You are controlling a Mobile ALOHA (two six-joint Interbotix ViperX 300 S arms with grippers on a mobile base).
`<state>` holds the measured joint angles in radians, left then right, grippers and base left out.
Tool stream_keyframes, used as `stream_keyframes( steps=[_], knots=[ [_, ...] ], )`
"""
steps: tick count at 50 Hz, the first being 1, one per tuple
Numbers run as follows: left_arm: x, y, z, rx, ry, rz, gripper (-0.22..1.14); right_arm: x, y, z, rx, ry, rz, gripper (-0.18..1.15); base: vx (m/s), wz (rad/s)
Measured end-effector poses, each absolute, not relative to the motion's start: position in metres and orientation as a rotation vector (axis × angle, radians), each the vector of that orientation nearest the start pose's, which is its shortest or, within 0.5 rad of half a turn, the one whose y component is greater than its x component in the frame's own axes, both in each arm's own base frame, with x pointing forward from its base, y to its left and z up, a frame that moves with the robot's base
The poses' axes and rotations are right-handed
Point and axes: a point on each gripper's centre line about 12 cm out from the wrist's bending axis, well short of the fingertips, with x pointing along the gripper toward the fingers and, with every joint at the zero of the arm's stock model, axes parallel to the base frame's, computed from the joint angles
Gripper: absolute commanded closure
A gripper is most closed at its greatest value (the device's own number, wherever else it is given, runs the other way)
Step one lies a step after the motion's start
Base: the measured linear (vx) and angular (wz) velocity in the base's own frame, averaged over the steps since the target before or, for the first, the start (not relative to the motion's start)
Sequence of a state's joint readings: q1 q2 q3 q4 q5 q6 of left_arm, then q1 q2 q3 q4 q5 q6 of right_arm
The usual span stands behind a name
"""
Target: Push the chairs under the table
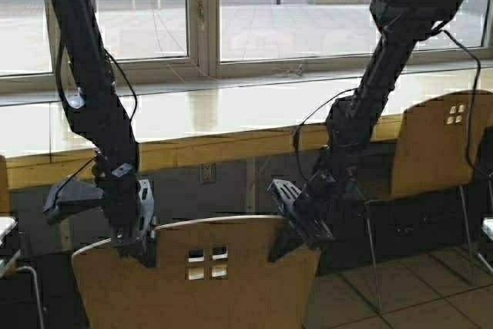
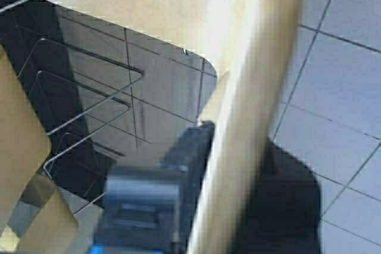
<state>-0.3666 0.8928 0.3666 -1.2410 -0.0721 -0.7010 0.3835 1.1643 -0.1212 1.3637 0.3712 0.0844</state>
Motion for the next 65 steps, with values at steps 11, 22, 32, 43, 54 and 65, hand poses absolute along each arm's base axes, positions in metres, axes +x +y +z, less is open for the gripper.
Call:
stream_keyframes(
  steps=[11, 22, 32, 43, 54, 65],
  knots=[
    [0.379, -0.13, -0.13, -1.406, 0.982, 0.953, 0.88, 0.446, 0.228, -0.168, 1.194, 1.403, -0.271, 0.92, 0.15, -0.01],
    [0.38, -0.128, -0.13, -1.413, 0.984, 0.957, 0.88, 0.444, 0.225, -0.169, 1.195, 1.408, -0.279, 0.92, 0.21, 0.01],
    [0.385, -0.13, -0.131, -1.421, 0.979, 0.949, 0.88, 0.446, 0.219, -0.172, 1.203, 1.404, -0.292, 0.92, 0.27, 0.06],
    [0.39, -0.13, -0.131, -1.429, 0.975, 0.943, 0.88, 0.452, 0.219, -0.175, 1.213, 1.401, -0.277, 0.92, 0.3, 0.07],
    [0.377, -0.128, -0.128, -1.415, 0.999, 0.961, 0.88, 0.449, 0.227, -0.172, 1.212, 1.434, -0.248, 0.92, 0.31, -0.01],
    [0.376, -0.128, -0.128, -1.415, 1.003, 0.962, 0.88, 0.448, 0.227, -0.171, 1.187, 1.439, -0.24, 0.92, 0.29, 0.03]
  ],
)
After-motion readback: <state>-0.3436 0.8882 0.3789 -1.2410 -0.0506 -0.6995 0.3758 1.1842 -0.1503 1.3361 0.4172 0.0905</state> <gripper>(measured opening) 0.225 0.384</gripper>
